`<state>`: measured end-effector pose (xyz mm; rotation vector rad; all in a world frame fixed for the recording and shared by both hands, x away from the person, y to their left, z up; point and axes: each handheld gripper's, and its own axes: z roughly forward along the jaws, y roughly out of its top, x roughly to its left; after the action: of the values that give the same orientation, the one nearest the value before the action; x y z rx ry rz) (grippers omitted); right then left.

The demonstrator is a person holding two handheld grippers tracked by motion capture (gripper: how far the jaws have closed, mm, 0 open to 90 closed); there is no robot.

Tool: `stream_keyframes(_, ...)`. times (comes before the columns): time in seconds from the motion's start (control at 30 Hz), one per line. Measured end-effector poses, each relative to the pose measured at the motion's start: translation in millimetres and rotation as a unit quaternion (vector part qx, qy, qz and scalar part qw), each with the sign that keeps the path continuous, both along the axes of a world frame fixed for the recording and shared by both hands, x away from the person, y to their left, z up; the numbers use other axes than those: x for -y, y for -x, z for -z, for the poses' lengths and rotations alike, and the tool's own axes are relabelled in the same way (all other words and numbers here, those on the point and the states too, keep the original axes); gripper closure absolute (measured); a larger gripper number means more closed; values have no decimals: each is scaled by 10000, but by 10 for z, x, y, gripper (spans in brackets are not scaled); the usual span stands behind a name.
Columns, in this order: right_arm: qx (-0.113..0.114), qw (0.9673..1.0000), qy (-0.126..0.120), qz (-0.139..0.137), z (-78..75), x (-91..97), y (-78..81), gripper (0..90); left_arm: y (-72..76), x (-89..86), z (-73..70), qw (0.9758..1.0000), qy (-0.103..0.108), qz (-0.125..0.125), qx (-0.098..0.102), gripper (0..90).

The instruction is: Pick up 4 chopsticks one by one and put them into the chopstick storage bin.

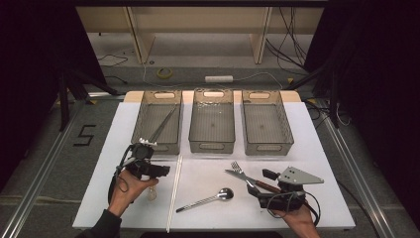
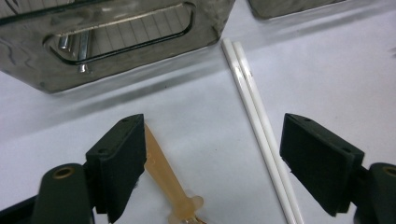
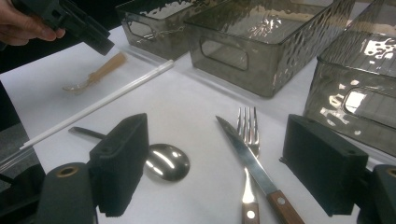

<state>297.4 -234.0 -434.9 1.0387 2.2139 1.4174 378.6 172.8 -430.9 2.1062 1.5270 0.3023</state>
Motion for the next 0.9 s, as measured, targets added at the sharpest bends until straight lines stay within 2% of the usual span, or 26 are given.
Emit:
stream_keyframes(0.23, 15, 10000, 4, -6, -3, 5, 1, 237, 31, 0, 62, 9999, -37, -50, -151, 223)
stream_keyframes(0.4, 19, 10000, -26, 1, -5, 3, 1, 237, 47, 11, 83, 9998, -91, -21, -194, 255)
stream_keyframes(0.67, 20, 10000, -24, 5, -7, 4, 2, 237, 73, 41, 119, 9995, -149, 107, -271, 314)
stream_keyframes(0.9, 30, 10000, -21, 2, -7, 3, 2, 237, 99, 96, 157, 9986, -206, 302, -379, 401)
